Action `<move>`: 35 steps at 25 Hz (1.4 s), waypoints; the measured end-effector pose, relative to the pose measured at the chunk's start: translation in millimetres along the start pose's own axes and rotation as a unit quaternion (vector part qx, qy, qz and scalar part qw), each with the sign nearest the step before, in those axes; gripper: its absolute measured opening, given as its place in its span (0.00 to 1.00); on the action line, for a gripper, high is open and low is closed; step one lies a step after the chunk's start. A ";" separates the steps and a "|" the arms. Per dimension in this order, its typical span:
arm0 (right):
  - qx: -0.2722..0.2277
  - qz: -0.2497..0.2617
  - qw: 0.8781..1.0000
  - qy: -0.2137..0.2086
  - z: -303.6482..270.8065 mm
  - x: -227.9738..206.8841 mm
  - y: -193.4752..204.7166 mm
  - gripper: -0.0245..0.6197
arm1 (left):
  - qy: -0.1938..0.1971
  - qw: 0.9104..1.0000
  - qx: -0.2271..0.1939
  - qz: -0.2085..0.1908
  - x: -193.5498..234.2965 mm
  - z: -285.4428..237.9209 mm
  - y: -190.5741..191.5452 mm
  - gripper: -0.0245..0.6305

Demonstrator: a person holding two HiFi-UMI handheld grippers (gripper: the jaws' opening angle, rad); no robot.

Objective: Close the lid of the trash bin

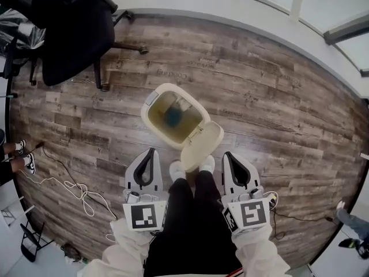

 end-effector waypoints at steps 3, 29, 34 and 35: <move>0.015 -0.001 1.000 -0.002 -12.9 -2.1 23.9 0.07 | 0.001 1.000 0.003 0.002 0.3 -11.1 19.0 0.04; 0.067 0.034 0.996 -0.048 -97.4 17.2 75.0 0.07 | -0.032 0.997 0.039 0.059 33.7 -31.1 88.7 0.04; 0.070 0.057 0.994 -0.067 -130.8 36.6 65.2 0.07 | -0.053 0.995 0.034 0.071 52.7 -25.2 93.0 0.04; 0.070 0.063 0.993 -0.071 -137.4 39.6 63.9 0.07 | -0.057 0.995 0.033 0.073 55.6 -24.3 93.8 0.04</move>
Point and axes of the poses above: the fingertips, and each gripper's own axes: z backward along the fingers, x to its left, y out of its underside, the point moved 9 cm from there along z, backward along the fingers, and after that the axes turned 6 degrees about y, right-handed, at the moved point
